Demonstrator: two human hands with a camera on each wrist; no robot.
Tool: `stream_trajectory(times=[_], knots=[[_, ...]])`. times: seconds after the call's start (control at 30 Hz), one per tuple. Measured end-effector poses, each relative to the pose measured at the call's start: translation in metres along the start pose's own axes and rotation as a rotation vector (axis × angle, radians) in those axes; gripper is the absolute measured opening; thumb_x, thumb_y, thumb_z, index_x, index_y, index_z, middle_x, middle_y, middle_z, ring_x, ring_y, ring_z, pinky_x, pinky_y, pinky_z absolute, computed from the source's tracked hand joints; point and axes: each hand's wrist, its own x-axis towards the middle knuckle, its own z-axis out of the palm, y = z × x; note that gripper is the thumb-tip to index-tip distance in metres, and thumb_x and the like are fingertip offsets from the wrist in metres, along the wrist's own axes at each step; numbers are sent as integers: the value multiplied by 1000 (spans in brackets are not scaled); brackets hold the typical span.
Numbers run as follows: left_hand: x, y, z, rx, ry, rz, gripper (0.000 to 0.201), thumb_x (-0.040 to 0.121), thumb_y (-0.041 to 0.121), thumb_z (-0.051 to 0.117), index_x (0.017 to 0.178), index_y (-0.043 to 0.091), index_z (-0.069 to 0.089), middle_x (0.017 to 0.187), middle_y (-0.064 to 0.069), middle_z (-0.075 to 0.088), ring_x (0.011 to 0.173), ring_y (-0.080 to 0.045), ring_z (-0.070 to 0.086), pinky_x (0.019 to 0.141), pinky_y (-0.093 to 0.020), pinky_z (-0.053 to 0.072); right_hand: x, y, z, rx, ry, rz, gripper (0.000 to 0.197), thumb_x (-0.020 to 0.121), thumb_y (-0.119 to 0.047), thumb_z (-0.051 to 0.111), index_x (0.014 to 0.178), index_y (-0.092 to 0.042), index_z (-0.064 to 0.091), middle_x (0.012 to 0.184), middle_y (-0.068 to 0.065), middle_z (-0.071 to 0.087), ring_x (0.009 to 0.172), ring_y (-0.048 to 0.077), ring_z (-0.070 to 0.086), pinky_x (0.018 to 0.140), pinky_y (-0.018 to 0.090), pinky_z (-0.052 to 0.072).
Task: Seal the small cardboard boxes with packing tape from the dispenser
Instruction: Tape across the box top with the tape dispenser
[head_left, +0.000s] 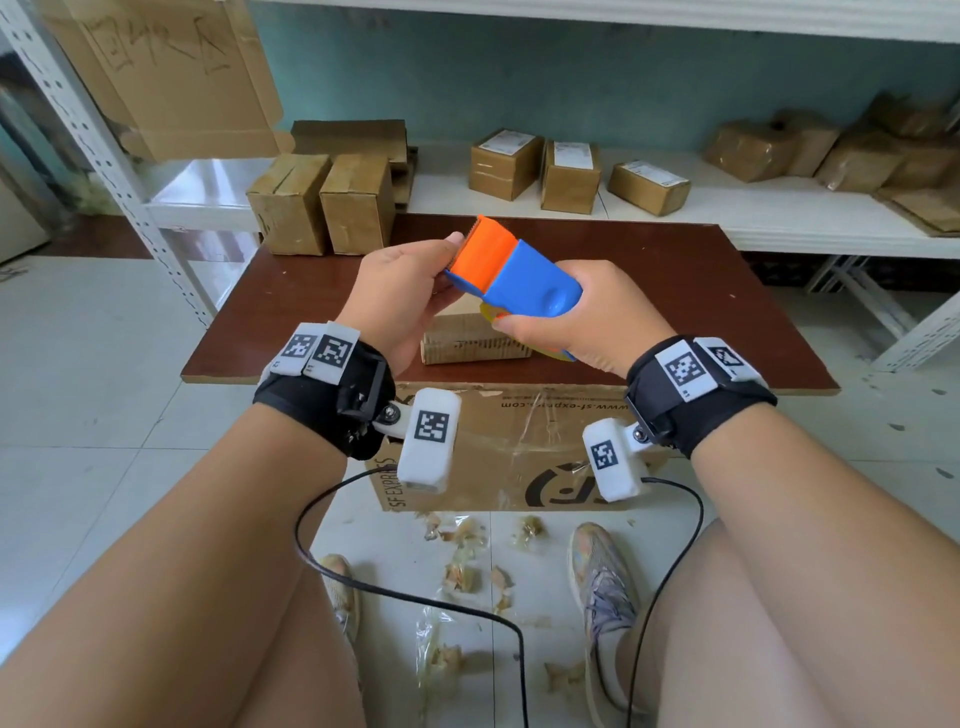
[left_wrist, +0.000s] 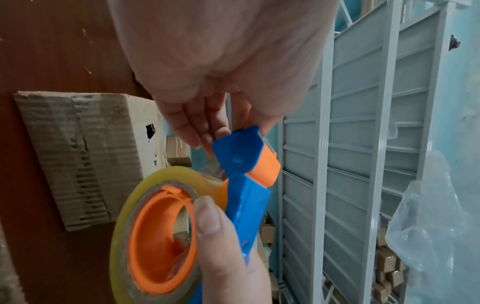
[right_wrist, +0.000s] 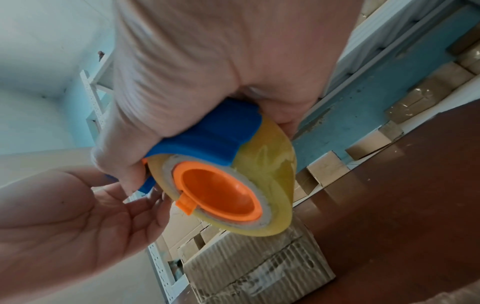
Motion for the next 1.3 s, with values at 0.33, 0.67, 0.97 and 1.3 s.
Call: stream_trajectory(times=[0.33,0.67,0.97,1.3], knots=[[0,2,2,65,120,-11,20,96,30,77,108,14,78,83,2,70,77,-9,69,76,-27,58,2,-6,2,-133,-46,-25,41,77,-52,88,75,-22,60,62,-9,54,56,5,48,54,18,36],[-3,2,3,40,194,-50,20,96,28,80,83,16,71,64,5,64,65,-8,63,76,-29,58,3,-2,2,-186,-81,-12,59,70,-66,84,72,-16,54,61,-6,49,56,15,46,58,36,37],[-3,-1,6,64,140,34,20,98,30,78,81,19,79,78,1,73,74,-11,63,76,-29,54,1,1,-10,-221,-49,-13,63,68,-67,86,73,-14,54,60,-6,48,55,14,46,57,35,36],[7,-5,8,4,184,76,20,97,31,78,86,13,80,80,-1,76,72,-10,66,67,-25,50,2,5,-20,-202,-58,-4,63,65,-63,90,84,-10,63,72,8,59,63,23,52,60,34,38]])
